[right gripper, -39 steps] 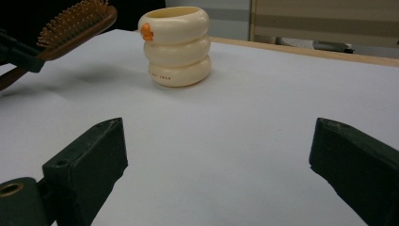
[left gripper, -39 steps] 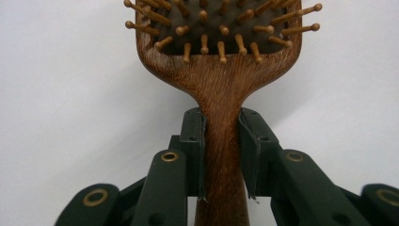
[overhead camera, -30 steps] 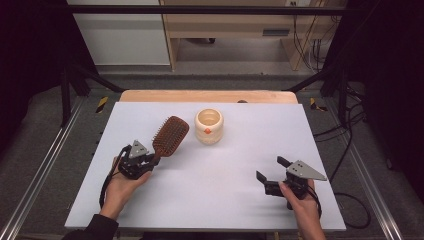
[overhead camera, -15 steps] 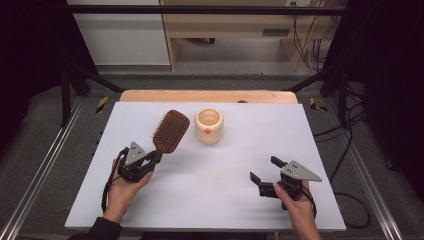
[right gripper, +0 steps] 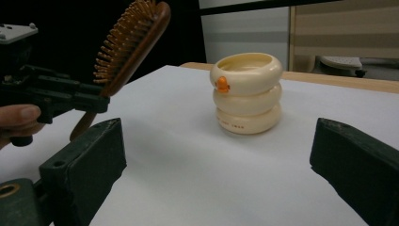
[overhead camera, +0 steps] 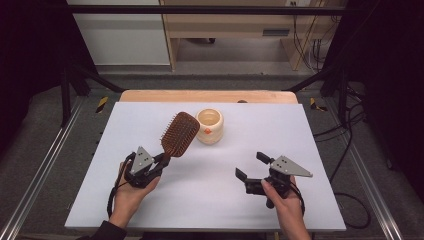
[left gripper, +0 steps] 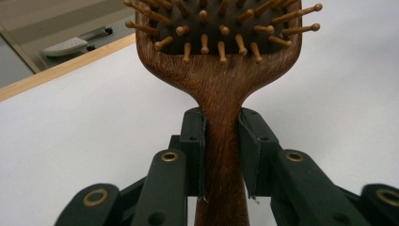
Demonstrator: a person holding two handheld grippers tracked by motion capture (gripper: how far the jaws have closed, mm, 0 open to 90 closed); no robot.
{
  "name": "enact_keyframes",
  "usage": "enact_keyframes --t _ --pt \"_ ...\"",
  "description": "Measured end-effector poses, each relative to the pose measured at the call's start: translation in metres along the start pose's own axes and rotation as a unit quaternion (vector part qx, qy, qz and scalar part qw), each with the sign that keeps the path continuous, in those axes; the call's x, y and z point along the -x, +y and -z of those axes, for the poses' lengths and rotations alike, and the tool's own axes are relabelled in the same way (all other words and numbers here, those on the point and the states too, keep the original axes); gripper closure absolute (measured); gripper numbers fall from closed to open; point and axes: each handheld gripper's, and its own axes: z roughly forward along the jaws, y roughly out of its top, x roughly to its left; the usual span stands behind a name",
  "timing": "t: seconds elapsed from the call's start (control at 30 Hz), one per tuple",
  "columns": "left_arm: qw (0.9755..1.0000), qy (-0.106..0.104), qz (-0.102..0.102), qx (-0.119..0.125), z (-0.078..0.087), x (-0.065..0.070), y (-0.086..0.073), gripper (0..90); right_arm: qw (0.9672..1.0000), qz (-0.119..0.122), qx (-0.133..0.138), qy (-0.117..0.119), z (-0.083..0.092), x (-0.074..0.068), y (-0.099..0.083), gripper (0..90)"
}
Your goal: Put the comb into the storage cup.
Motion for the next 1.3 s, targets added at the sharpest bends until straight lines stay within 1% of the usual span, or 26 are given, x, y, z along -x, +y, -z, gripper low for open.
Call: enact_keyframes --t 0.1,0.27,0.37,0.47,0.7,0.77,1.03,1.3 --pt "1.0000 -0.003 -0.002 0.004 0.000 0.002 0.001 72.7 0.9999 -0.005 -0.005 0.008 -0.008 -0.008 0.005 4.2" --pt "0.9997 -0.014 -0.021 0.006 0.000 0.013 0.003 72.7 0.9996 -0.008 -0.010 0.025 -0.023 -0.020 0.010 4.4" --pt "0.9995 -0.020 -0.022 0.009 -0.002 0.018 0.004 72.8 0.9994 -0.008 -0.011 0.033 -0.030 -0.026 0.013 4.6" --pt "0.9993 -0.024 -0.028 0.007 -0.004 0.022 0.004 72.7 0.9992 -0.008 -0.012 0.038 -0.035 -0.030 0.016 4.7" --pt "0.9987 -0.031 -0.039 0.009 -0.006 0.031 0.005 72.8 0.9988 -0.021 -0.009 0.044 -0.042 -0.032 0.020 4.7" --pt "0.9984 -0.036 -0.042 0.009 -0.007 0.032 0.005 72.8 0.9987 -0.024 -0.006 0.045 -0.044 -0.032 0.021 5.0" --pt "0.9977 -0.040 -0.054 0.011 -0.009 0.040 0.007 72.8 0.9980 -0.039 -0.003 0.050 -0.049 -0.032 0.023 5.5" --pt "0.9971 -0.046 -0.060 0.012 -0.010 0.046 0.007 72.8 0.9972 -0.049 -0.001 0.057 -0.055 -0.035 0.025 5.2"
